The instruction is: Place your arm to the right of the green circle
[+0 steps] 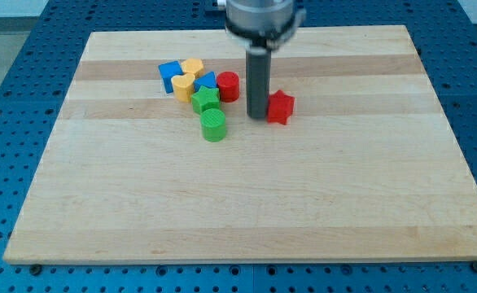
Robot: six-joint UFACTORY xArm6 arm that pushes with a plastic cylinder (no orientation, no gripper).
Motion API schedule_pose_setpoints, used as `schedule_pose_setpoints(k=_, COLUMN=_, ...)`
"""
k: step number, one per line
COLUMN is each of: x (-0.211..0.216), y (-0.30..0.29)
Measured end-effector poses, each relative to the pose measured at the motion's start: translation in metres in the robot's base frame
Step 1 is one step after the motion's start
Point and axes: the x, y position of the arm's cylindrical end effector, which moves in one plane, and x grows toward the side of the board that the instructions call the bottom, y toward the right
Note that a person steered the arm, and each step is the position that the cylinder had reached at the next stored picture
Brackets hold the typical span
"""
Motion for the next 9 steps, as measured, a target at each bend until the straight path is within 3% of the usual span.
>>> schedule_pose_setpoints(k=1, x=-0.075, y=-0.002)
schedule_pose_setpoints(k=2, x=-0.101, y=-0.004)
schedule_pose_setpoints(k=3, x=-0.099, y=0.001)
schedule_pose_setpoints(k=4, x=-0.089, y=0.06)
schedule_pose_setpoints(k=5, x=-0.003, y=0.108)
schedule_pose_setpoints(k=7, x=0.049, y=0.117)
schedule_pose_setpoints(k=8, x=0.108, y=0.115)
schedule_pose_setpoints(k=9, x=0.084, y=0.083)
